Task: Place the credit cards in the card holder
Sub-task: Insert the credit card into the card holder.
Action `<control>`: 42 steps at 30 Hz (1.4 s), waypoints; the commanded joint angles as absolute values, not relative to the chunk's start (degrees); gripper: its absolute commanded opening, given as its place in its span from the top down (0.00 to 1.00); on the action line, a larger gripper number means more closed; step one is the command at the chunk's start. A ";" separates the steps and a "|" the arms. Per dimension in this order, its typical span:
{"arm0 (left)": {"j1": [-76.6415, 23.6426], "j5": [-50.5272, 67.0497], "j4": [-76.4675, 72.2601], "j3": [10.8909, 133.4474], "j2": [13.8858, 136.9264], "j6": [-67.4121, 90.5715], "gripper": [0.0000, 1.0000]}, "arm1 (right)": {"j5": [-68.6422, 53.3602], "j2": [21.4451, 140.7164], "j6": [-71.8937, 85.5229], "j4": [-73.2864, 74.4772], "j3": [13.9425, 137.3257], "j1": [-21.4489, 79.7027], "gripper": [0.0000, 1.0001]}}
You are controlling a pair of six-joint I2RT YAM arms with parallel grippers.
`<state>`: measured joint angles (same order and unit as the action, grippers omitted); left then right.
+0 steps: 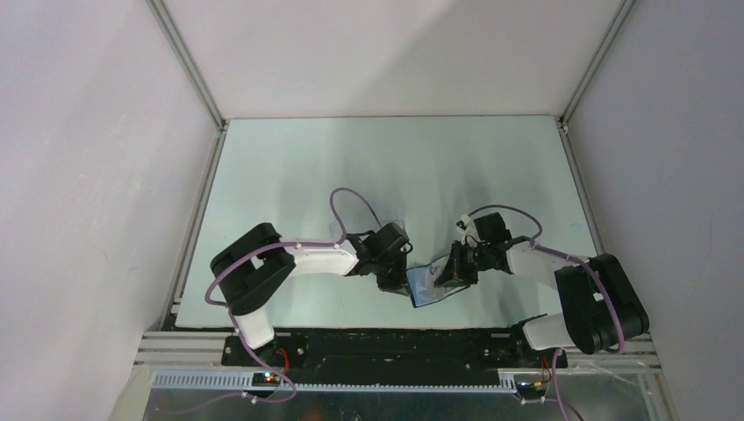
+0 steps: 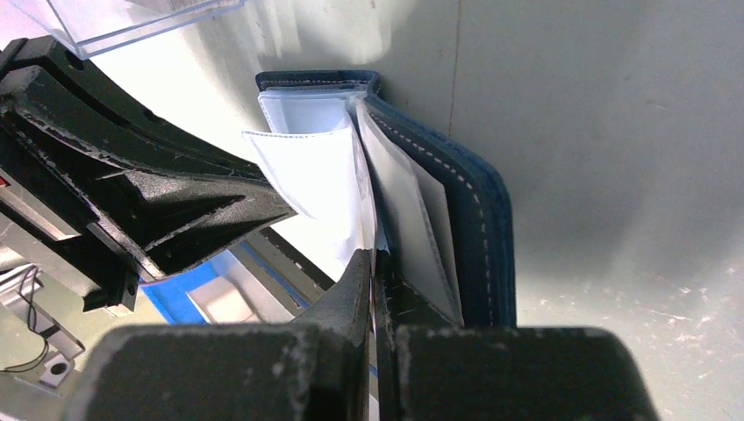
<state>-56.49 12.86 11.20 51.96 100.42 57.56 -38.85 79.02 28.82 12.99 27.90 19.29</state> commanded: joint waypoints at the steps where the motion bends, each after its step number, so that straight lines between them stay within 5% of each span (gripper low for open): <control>1: -56.29 9.09 10.67 52.88 102.96 54.78 1.00 | -35.39 80.09 24.30 21.57 29.65 21.58 0.99; 17: -55.11 9.01 12.63 55.94 104.88 51.37 1.00 | -28.37 81.16 21.71 34.67 40.46 21.75 1.00; 42: -54.67 8.26 14.74 57.76 106.42 47.82 1.00 | -32.80 82.90 18.65 30.86 42.98 15.68 0.98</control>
